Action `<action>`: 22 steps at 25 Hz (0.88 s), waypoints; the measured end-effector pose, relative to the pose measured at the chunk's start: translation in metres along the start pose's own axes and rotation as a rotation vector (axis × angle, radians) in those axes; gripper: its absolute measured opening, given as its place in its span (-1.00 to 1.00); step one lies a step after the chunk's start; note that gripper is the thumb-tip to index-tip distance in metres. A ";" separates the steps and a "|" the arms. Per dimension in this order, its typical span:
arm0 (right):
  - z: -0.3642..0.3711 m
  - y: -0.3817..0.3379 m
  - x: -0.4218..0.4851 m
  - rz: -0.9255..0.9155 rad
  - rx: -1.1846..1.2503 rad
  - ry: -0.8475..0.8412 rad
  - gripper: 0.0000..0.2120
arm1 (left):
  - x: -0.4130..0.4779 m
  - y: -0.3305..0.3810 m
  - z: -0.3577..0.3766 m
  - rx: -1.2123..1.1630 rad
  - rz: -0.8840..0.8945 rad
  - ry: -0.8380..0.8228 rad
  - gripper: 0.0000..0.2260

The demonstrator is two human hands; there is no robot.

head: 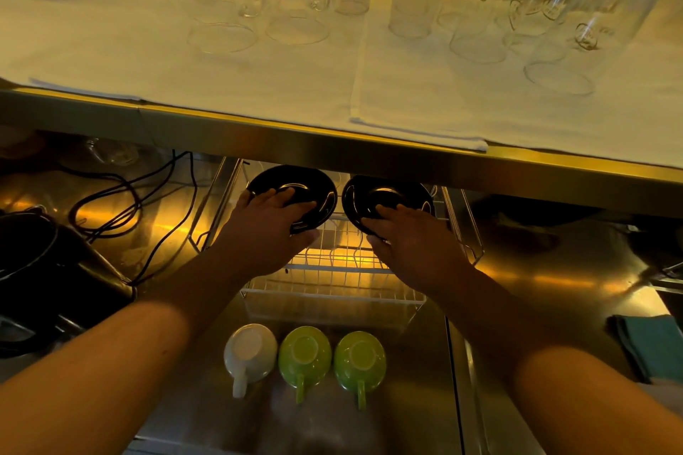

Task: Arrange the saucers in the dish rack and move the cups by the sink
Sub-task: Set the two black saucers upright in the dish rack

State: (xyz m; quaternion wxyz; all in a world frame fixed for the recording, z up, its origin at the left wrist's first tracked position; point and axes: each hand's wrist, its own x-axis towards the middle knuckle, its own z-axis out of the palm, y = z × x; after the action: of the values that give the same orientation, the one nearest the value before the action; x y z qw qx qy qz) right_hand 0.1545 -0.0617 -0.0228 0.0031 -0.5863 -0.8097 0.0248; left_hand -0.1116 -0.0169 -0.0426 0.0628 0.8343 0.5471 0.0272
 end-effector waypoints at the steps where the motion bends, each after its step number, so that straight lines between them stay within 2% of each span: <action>1: 0.000 0.001 0.001 0.005 0.006 -0.003 -0.57 | -0.001 0.001 0.000 -0.004 -0.004 -0.003 -0.43; 18: -0.001 -0.017 -0.002 0.108 0.017 0.061 -0.61 | -0.005 -0.001 0.001 -0.031 -0.002 -0.010 -0.44; 22: 0.001 -0.003 -0.001 0.066 0.028 0.010 -0.58 | -0.005 -0.008 0.001 -0.031 0.024 -0.018 -0.41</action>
State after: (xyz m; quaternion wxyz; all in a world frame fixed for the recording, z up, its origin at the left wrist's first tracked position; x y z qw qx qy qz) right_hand 0.1521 -0.0633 -0.0236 0.0143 -0.6128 -0.7894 0.0335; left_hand -0.1212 -0.0184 -0.0449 0.0805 0.8398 0.5361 0.0287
